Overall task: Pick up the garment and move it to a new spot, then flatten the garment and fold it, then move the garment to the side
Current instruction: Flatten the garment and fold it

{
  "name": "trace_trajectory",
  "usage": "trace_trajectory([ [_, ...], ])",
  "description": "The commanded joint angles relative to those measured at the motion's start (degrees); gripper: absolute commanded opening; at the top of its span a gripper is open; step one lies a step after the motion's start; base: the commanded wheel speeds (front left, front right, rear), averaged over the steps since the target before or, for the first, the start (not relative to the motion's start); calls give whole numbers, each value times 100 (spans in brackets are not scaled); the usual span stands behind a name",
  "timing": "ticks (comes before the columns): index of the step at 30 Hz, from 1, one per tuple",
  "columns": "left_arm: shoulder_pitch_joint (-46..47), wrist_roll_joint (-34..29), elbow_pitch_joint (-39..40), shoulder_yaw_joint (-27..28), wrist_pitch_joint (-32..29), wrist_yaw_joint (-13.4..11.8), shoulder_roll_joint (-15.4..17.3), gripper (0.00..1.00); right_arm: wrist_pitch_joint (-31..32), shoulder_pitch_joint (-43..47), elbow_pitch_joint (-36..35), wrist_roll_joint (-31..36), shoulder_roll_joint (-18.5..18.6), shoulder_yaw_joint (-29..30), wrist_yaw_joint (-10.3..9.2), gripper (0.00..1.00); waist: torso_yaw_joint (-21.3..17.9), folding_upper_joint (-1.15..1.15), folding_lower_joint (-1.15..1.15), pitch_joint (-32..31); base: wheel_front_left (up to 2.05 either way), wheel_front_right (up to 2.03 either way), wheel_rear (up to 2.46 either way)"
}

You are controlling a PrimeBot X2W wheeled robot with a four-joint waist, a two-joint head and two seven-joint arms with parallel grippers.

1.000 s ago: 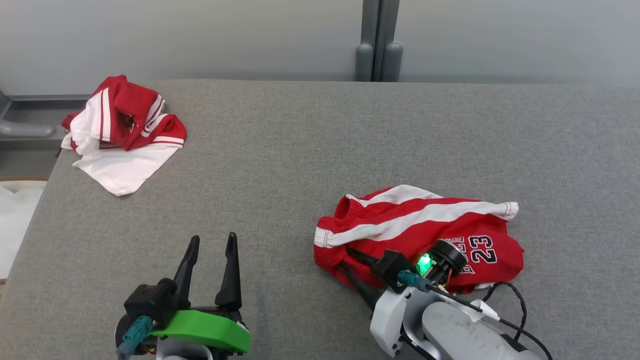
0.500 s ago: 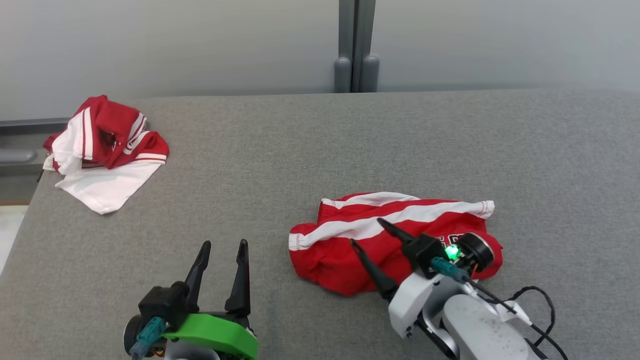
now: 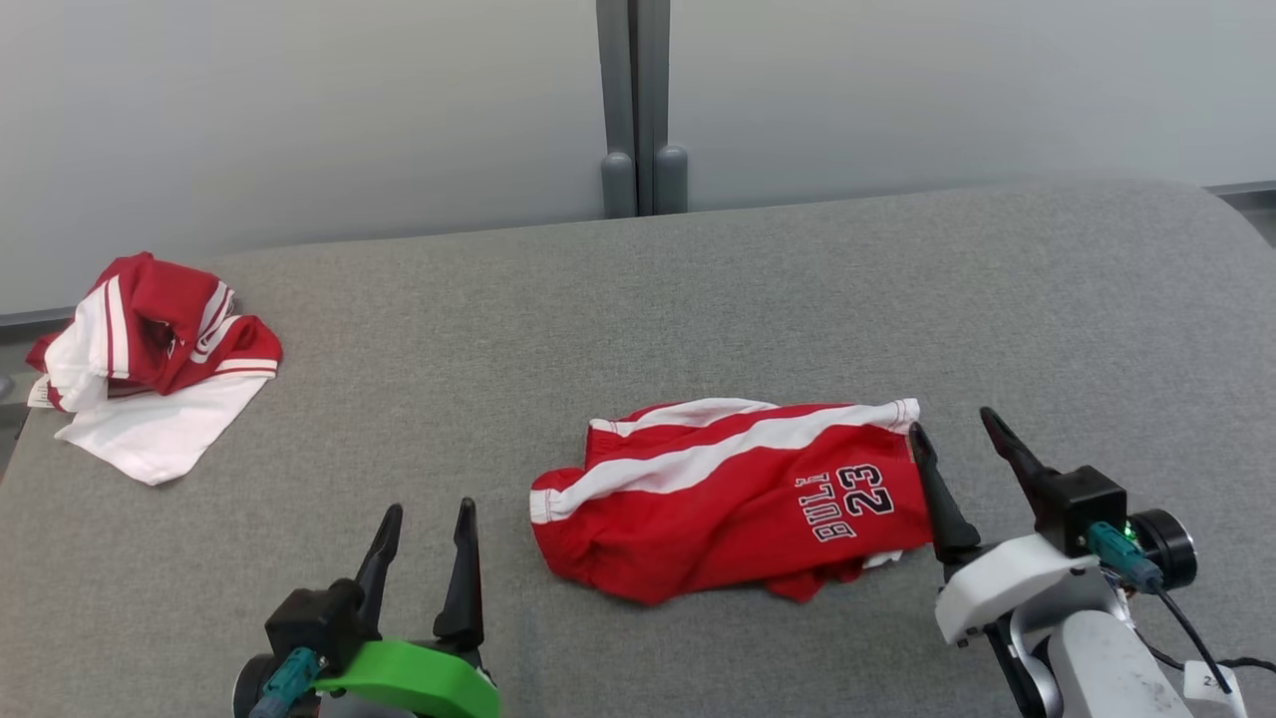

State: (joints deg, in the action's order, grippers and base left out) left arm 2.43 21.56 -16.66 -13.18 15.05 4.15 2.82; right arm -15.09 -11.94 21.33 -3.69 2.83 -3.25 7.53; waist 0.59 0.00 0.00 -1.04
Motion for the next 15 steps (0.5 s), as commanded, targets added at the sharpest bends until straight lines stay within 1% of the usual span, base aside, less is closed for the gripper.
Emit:
trace_trajectory([
  [1,-115,28,-1,48,19,-34,15,100,-9,146,-84,19,15,98,-8,100,-33,0,0,-22,0,0,0],
  [8,-372,31,89,309,19,-117,14,100,-9,511,-377,-148,17,370,-8,100,-109,0,0,-32,0,0,0],
  [15,-506,18,202,437,19,-82,14,100,-10,664,-384,-235,16,361,-8,100,-100,0,0,-66,0,0,0],
])
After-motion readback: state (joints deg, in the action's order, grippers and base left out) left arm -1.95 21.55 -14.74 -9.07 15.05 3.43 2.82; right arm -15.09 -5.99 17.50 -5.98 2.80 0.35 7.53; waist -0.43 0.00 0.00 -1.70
